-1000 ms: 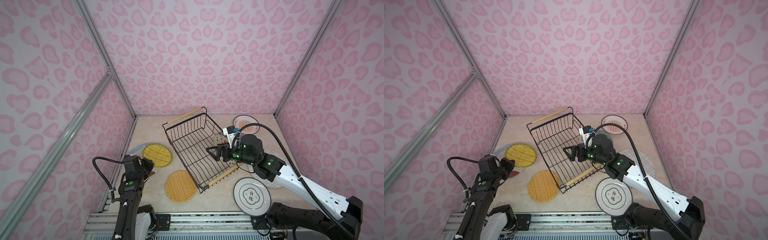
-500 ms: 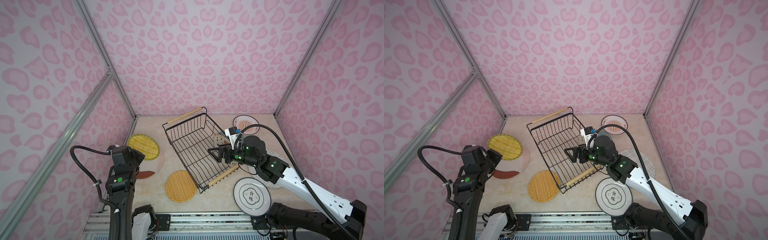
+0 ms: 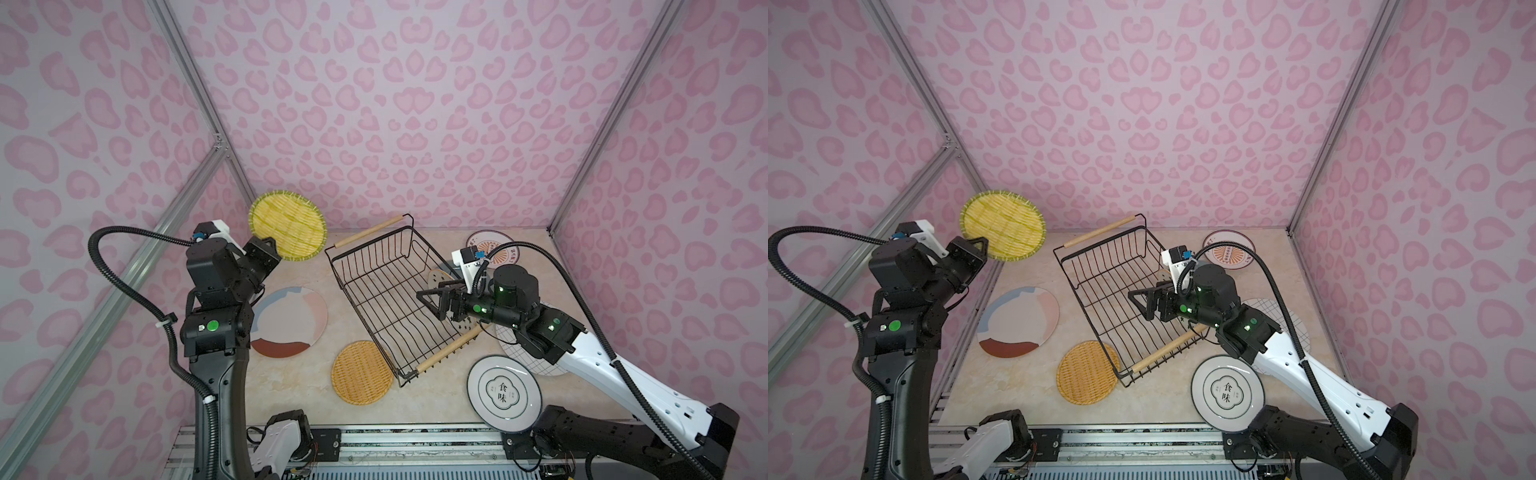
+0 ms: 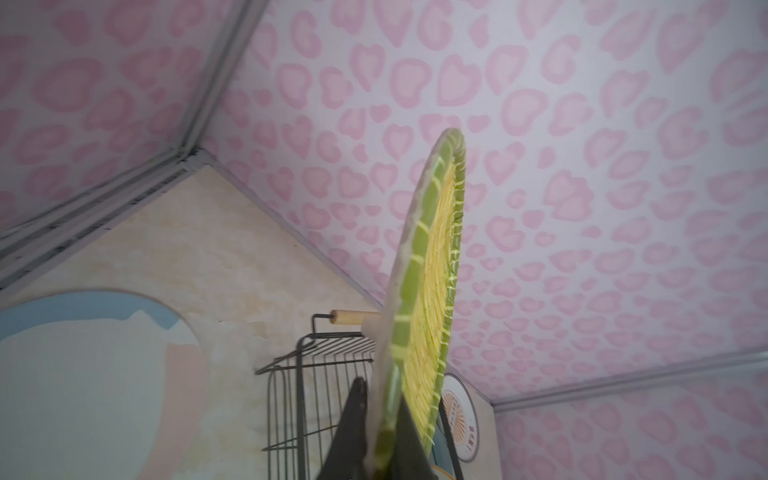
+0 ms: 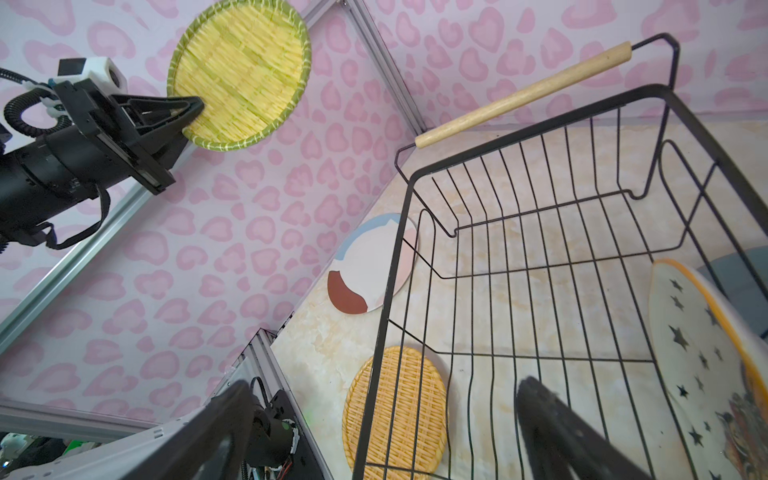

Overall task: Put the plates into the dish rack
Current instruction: 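Grasp the green-rimmed tray rim with the left gripper and lift it upright, then carry the tray over the rack toward the right gripper while it reaches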

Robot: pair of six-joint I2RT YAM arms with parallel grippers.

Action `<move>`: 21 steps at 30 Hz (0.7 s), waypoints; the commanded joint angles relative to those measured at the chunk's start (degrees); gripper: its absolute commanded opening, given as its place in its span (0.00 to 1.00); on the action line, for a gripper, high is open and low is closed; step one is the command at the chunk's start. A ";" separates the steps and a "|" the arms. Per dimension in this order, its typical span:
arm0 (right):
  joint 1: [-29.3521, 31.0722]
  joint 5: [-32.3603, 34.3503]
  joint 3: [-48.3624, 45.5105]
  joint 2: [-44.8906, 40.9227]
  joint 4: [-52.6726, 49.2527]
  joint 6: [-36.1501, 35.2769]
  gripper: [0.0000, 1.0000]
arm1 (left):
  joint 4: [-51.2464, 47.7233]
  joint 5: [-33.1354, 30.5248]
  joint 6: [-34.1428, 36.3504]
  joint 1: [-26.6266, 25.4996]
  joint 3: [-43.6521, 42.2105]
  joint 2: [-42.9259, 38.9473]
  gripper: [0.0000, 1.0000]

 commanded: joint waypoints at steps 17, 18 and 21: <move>-17.87 -18.24 7.70 1.00 7.16 7.64 0.90 | 41.89 35.93 -5.83 -23.08 -15.77 9.97 0.04; -17.83 -17.26 7.64 0.86 5.88 7.25 0.88 | 43.38 36.72 -6.13 -23.67 -16.71 10.40 0.04; -17.83 -16.33 7.64 1.18 3.10 6.32 0.81 | 44.83 38.66 -5.70 -24.56 -17.85 11.97 0.04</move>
